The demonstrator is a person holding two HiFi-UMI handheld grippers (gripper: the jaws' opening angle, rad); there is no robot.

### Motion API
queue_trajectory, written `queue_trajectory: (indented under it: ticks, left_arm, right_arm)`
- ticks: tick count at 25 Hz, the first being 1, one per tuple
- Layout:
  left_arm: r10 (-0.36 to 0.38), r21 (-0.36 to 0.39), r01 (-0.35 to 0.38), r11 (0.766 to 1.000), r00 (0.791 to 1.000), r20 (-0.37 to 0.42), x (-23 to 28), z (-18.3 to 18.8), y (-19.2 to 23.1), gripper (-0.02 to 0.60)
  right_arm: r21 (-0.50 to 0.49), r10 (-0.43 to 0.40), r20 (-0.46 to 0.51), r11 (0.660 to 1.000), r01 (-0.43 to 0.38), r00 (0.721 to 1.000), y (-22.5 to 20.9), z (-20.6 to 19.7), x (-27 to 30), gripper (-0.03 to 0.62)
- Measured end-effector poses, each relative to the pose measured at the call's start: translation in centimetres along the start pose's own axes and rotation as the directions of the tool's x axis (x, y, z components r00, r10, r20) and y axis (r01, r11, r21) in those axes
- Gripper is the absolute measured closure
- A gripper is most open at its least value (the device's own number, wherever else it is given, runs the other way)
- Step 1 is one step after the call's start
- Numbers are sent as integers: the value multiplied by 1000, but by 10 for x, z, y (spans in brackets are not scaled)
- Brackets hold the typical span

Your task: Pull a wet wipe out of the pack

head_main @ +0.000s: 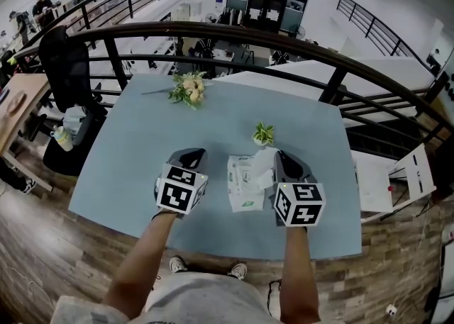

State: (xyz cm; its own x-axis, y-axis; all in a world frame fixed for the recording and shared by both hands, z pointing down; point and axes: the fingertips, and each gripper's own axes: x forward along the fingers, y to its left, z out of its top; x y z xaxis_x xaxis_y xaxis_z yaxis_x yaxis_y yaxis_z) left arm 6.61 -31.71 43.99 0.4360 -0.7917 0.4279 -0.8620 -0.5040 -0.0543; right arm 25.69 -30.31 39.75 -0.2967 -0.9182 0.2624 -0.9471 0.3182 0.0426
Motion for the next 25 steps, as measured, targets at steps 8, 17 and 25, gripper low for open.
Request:
queue_trajectory:
  ticks: [8, 17, 25]
  left_arm:
    - [9, -8, -9, 1000, 1000, 5, -2, -3, 4, 589]
    - [11, -6, -11, 1000, 1000, 6, -5, -3, 3, 588]
    - [10, -6, -10, 1000, 1000, 3, -3, -7, 1, 588]
  right_arm:
    - [-4, -18, -5, 1000, 18, 1000, -3, -8, -1, 589]
    - [3, -20, 4, 1000, 20, 1000, -3, -7, -4, 589]
    - [3, -22, 14, 1000, 22, 1000, -5, -9, -5, 589]
